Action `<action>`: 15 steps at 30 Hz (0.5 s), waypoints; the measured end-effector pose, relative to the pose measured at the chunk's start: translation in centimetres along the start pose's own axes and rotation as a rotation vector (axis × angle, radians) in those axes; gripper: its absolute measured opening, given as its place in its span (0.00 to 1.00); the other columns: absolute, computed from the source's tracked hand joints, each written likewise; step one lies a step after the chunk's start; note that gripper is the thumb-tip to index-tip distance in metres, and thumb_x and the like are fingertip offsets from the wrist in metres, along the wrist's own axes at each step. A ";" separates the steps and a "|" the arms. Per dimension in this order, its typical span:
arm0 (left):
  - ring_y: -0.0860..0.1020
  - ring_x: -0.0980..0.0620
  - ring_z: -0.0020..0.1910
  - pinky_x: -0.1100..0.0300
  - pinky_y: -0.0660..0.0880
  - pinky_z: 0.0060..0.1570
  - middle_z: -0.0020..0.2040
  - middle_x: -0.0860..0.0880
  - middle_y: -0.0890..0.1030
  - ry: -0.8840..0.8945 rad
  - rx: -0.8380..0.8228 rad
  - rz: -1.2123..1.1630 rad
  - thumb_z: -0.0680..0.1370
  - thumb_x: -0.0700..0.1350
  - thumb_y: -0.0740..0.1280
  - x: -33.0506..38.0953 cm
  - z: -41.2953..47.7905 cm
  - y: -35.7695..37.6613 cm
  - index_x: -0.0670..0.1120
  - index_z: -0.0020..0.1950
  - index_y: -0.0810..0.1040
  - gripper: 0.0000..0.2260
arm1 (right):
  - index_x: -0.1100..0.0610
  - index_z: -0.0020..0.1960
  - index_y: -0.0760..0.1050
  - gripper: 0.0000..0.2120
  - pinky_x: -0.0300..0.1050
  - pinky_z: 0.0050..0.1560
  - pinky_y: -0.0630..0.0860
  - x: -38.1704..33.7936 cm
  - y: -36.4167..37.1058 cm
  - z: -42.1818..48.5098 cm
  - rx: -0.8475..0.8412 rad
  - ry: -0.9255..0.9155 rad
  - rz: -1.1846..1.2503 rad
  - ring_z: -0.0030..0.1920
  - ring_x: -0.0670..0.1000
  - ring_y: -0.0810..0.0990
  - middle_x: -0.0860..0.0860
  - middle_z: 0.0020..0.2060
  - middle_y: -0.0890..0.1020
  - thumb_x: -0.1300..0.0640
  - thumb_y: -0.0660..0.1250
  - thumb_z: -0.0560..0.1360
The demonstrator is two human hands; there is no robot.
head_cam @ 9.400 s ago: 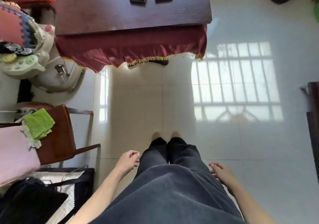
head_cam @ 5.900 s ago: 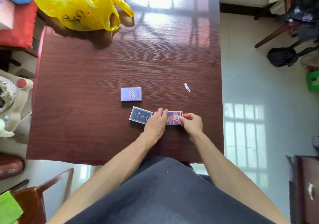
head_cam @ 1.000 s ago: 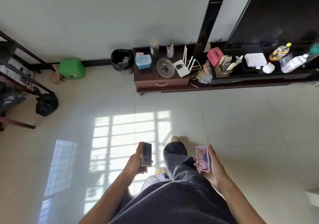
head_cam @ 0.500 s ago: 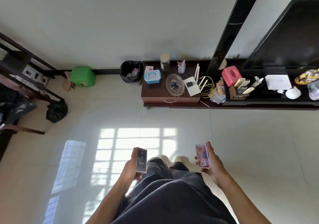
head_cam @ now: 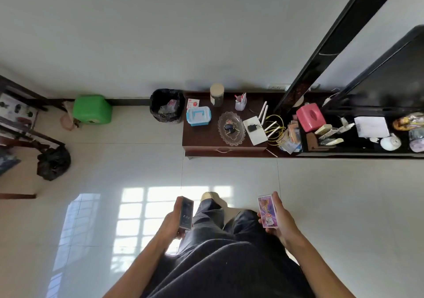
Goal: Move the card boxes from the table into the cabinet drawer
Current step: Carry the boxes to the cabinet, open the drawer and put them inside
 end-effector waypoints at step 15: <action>0.75 0.61 0.22 0.71 0.69 0.23 0.31 0.49 0.80 -0.011 -0.050 -0.042 0.78 0.68 0.46 13.1 7.8 5.1 0.44 0.44 0.79 0.33 | 0.55 0.66 0.76 0.21 0.49 0.47 0.76 -10.5 0.7 9.5 -0.106 0.070 0.157 0.50 0.56 0.81 0.57 0.49 0.85 0.45 0.53 0.83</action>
Point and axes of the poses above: each hand's wrist, its own z-axis towards the middle knuckle, its own y-axis out of the palm, x = y × z, the point moved 2 cm from there along z, towards the middle knuckle
